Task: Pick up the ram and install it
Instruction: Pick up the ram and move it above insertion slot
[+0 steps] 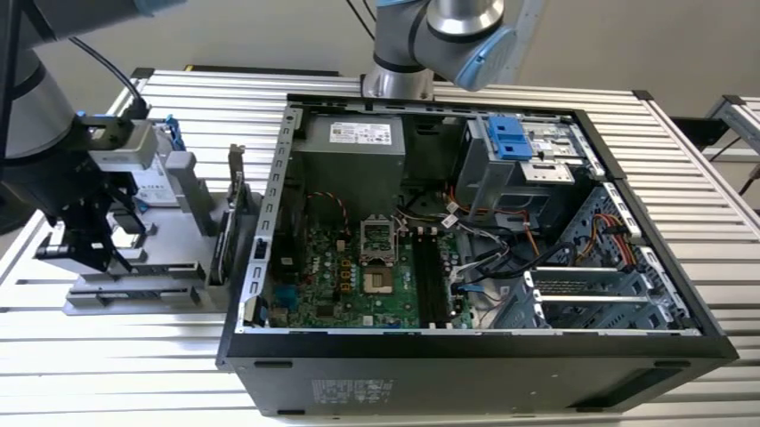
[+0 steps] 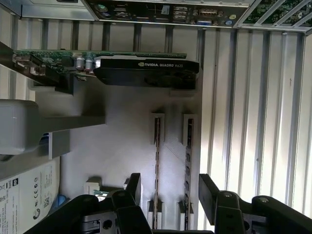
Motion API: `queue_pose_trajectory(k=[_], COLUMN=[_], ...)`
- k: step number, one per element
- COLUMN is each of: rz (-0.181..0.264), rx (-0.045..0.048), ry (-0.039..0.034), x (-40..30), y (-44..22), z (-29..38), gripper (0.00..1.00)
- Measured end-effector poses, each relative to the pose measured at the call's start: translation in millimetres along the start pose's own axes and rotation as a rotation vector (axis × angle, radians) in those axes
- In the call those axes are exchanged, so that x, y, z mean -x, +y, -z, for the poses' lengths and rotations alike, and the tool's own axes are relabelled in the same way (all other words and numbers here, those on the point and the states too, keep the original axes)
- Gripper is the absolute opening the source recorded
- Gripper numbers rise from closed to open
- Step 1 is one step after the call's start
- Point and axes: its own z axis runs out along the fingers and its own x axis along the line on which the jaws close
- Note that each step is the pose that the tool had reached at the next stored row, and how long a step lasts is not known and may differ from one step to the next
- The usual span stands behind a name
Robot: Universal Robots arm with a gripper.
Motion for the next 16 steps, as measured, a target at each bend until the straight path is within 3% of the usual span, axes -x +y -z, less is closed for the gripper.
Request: queue_pose_trajectory(k=[7, 16], rz=[0.0, 0.0], rx=[-0.0005, -0.0005], ry=[0.0008, 0.0008], x=[1.6, 8.4], y=[-0.2, -0.7], z=[-4.0, -8.9], gripper=[1.0, 1.0])
